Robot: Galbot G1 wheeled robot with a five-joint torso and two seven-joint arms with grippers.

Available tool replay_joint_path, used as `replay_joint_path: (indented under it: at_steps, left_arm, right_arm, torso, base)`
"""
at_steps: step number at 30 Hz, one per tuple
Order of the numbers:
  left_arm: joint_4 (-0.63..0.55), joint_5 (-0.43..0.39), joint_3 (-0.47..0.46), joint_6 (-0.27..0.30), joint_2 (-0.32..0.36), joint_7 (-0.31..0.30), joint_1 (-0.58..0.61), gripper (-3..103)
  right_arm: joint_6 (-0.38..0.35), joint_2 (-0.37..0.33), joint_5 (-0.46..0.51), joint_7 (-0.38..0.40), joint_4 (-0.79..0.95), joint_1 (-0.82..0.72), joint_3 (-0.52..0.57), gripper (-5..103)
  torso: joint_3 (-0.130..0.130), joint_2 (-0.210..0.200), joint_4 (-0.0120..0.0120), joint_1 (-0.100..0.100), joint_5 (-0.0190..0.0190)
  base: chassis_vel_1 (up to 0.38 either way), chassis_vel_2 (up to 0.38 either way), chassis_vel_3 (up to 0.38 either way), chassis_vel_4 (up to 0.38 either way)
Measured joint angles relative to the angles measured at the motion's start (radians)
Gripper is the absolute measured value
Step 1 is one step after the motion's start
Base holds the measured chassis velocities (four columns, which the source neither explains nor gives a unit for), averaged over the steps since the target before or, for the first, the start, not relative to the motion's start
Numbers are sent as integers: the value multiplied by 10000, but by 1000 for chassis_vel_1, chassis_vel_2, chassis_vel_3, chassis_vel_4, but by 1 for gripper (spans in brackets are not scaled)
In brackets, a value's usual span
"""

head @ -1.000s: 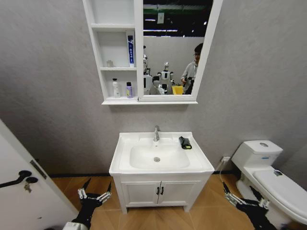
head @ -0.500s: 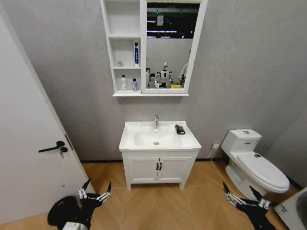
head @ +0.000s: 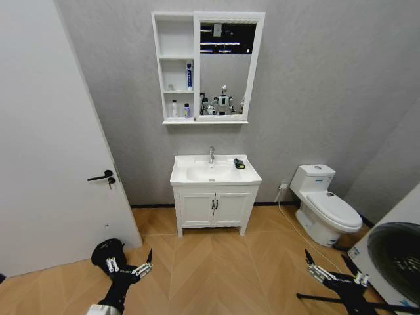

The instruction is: Move facial cleanser and shampoo from washbasin to cabinet, then wipe washbasin with towel.

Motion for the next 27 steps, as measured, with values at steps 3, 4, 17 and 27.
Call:
replay_joint_path:
  at_steps: [3,4,17,27]
  left_arm:
    - [-1,0,3,0,0,0,-5,100]
    - [-1,0,3,0,0,0,-5,100]
    - [-1,0,0,0,1,0,-6,100]
    - [0,0,4,0,0,0,-5,100]
  right_arm:
    - [0,-1,0,2,-1,0,1,100]
    - [0,-1,0,2,-1,0,1,100]
    - [0,-2,0,1,1,4,0,100]
    - [2,-3,0,1,2,2,1,100]
  torso:
    - [4,-4,-9,4,10]
    - [4,-4,-9,4,10]
    - [6,-10,-5,14,2]
    - [7,-8,-4,10,12]
  base:
    - [45,-47,-108,55]
    - [0,0,0,0]
    - [-86,-18,104,28]
    - [-179,-224,186,201]
